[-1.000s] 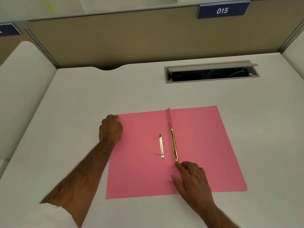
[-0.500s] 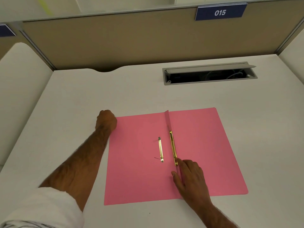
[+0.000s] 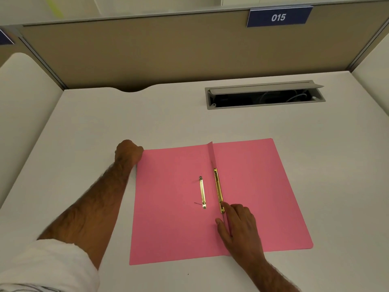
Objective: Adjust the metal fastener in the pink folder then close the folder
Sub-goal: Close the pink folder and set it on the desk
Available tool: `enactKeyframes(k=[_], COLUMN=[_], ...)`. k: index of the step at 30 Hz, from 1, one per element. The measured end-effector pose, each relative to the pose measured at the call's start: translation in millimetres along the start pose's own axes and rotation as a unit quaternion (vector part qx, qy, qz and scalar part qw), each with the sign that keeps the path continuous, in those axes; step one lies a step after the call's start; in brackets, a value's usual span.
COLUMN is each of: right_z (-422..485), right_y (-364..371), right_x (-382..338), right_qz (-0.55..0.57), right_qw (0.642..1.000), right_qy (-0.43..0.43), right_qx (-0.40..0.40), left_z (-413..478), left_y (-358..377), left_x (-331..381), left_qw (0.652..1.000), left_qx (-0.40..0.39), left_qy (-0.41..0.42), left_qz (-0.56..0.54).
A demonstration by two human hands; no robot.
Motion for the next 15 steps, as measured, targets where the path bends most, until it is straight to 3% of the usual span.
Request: enactKeyframes(k=[2,3,6,9,15], right_z=[1,1,1,1,11], right_y=[0,-1,-2,-6,-13], right_x=[1,1,1,2,-1], right_qz=[0.008,0.014,0.039,0.081,0.271], right_qw=[1.0,1.0,0.999,0.997,0.959], right_qy=[-0.001,-0.002,-0.004,0.005,0.072], right_qx=[-0.003,-0.004,-0.006,-0.008,-0.04], left_z=[3,3,-11,-34,-104], left_y=[0,2,10,4,-3], left_x=[-8,-11,-14,-18,-28], left_qw=[0.988,0.964,0.85,0.758,0.638], left_qx=[-0.025,-0.052,-0.18,-0.272,-0.359], left_qy=[-0.013,-0.022,-0.036,-0.004,0.055], left_qz=[-0.153,-0.261,-0.493,-0.593,-0.679])
Point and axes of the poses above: each hand's wrist, its own z-axis towards the middle knuckle, its own y-axis out of the palm, x = y × z, the point moved 7 cm from there along z, towards the middle knuckle, and after that the axes turned 11 degrees about -x, right-handed, at the moved point
